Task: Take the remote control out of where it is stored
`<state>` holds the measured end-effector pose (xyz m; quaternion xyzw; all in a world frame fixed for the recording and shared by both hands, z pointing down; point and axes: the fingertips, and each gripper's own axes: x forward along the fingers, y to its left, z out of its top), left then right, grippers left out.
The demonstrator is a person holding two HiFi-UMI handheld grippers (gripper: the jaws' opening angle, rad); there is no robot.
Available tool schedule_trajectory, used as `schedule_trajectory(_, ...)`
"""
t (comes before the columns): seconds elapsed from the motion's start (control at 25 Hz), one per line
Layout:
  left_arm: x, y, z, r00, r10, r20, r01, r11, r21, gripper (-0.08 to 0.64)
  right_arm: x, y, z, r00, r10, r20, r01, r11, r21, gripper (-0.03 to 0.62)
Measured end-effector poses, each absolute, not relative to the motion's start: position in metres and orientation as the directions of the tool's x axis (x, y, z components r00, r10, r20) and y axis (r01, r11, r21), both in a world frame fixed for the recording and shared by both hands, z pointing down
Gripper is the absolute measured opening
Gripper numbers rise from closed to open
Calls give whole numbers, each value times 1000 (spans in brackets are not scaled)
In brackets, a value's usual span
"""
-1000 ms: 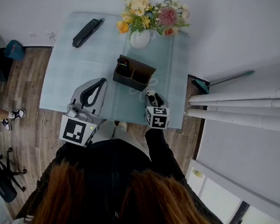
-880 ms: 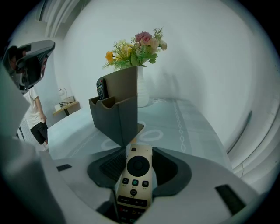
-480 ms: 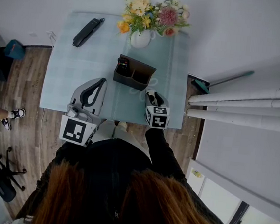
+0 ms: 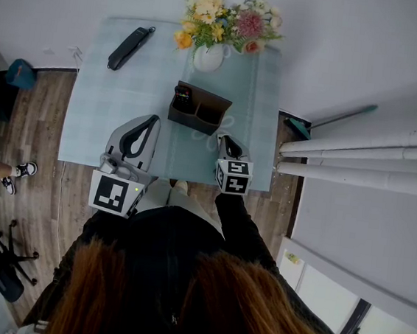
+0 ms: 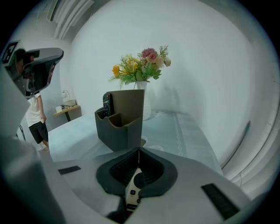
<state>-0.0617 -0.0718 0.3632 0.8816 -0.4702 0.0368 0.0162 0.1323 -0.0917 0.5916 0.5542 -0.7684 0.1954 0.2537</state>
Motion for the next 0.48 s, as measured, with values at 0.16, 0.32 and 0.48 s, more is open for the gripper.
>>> schedule_trajectory(0.16, -60, -73, 364, 559, -826, 75, -828, -560, -1, 5, 127, -99, 569, -268, -786, 558, -945, 327, 7, 17)
schedule_trajectory(0.32, -60, -75, 365, 557, -827, 84, -830, -558, 1, 5, 119, -107, 536, -290, -832, 474, -944, 331, 2, 15)
schedule_trajectory(0.48, -61, -76, 365, 551, -829, 96, -833, -554, -5, 5, 110, -116, 501, -316, -867, 386, -938, 346, 8, 15)
